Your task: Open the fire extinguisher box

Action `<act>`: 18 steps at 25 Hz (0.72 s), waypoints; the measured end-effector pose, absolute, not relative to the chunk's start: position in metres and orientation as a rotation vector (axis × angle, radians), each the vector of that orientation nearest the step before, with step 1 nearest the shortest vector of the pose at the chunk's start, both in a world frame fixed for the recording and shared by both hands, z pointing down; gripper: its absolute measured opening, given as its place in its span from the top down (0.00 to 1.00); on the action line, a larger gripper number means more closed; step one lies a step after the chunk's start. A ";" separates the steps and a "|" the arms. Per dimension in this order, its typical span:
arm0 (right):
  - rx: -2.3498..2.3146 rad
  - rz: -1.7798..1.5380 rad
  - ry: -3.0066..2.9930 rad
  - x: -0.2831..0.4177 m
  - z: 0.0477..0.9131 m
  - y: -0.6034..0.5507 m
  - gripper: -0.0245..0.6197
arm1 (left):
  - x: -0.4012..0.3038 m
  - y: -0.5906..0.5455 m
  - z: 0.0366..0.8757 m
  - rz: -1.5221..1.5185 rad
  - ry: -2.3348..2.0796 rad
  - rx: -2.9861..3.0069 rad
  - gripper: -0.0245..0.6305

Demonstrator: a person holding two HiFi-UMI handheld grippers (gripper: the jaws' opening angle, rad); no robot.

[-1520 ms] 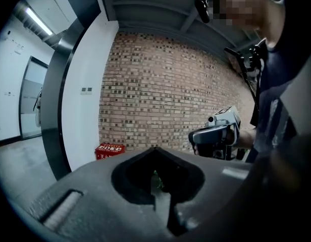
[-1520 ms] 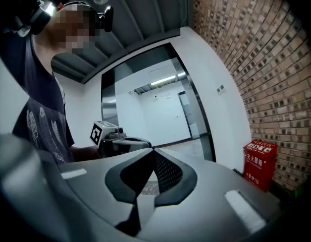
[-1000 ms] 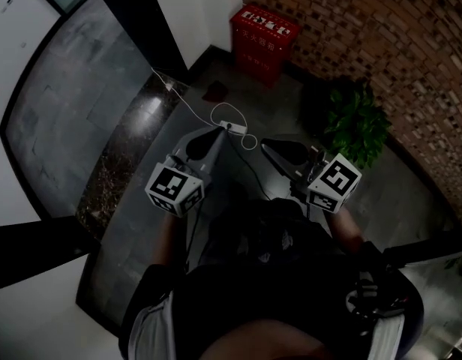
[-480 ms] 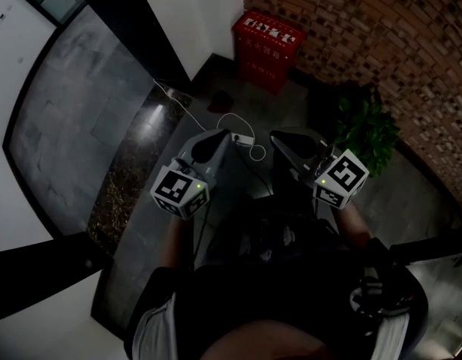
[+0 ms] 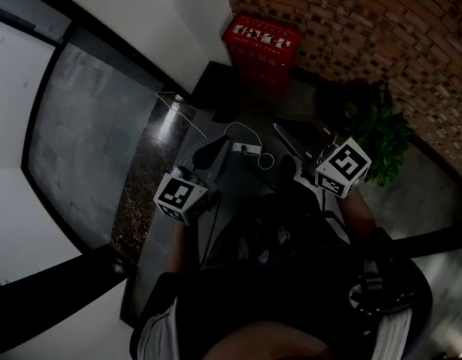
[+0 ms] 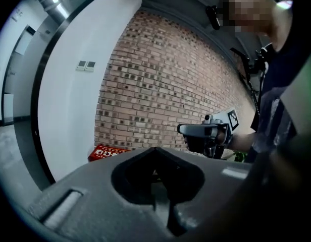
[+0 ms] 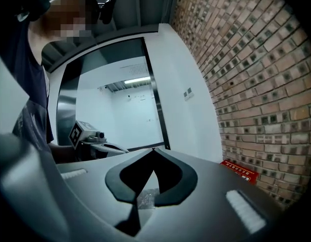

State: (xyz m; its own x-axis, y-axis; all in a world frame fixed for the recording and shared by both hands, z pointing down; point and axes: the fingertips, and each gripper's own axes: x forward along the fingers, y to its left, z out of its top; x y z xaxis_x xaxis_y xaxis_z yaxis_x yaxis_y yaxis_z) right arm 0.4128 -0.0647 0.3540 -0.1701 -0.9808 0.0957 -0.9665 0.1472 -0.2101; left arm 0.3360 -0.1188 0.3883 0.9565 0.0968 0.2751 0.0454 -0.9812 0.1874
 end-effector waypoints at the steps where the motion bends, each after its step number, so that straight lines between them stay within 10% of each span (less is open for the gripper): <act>1: -1.969 -0.361 2.331 0.429 0.359 -0.068 0.96 | 0.351 -0.123 0.389 0.443 0.095 2.930 0.96; 18: -1.997 -0.476 2.428 0.551 0.410 -0.142 0.96 | 0.456 -0.184 0.416 0.558 0.064 2.897 0.96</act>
